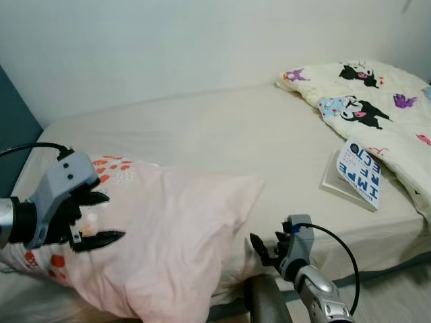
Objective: Clean up the room
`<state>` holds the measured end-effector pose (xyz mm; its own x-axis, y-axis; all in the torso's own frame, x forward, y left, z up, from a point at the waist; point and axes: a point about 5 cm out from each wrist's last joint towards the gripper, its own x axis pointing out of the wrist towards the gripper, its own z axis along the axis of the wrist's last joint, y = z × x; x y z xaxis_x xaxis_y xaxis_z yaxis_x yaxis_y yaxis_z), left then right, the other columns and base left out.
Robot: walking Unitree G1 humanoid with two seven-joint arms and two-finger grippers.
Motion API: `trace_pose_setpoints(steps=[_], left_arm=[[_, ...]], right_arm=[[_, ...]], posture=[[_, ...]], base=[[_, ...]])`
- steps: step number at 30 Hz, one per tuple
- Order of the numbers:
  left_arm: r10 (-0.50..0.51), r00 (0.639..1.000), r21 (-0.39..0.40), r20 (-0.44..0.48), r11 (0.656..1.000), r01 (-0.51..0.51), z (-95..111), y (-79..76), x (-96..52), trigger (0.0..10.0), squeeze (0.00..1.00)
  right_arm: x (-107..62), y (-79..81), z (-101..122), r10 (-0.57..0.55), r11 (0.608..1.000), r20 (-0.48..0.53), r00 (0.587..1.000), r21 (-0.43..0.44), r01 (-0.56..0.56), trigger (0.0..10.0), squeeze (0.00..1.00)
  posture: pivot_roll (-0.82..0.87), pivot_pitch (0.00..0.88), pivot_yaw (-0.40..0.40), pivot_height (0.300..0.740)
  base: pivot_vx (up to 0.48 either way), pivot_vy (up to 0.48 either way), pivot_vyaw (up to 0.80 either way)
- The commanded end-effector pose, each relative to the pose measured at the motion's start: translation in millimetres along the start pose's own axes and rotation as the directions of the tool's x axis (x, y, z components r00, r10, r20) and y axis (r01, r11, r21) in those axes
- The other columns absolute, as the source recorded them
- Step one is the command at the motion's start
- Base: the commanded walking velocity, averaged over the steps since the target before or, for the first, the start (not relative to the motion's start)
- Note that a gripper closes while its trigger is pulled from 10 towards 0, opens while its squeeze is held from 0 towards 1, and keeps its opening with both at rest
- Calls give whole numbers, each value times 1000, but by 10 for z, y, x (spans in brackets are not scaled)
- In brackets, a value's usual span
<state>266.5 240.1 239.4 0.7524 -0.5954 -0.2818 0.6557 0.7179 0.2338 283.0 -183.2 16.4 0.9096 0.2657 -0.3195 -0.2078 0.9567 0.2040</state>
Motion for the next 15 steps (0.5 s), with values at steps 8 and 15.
trace_pose_setpoints(steps=[8, 15], left_arm=[[452, 892, -648, -9, 677, -349, -496, 321, 464, 10000, 702], [652, 758, -936, -30, 248, -251, -1039, 145, 678, 10000, 0]], right_arm=[[-10, 33, -89, 0, 1000, -27, 1000, 31, 0, 10000, 0], [-12, 39, -91, 0, 1000, -27, 1000, 29, 1, 10000, 0]], posture=[[-99, 109, 16, 581], [-101, 111, 14, 581]], base=[[0, 0, 0], [0, 0, 0]])
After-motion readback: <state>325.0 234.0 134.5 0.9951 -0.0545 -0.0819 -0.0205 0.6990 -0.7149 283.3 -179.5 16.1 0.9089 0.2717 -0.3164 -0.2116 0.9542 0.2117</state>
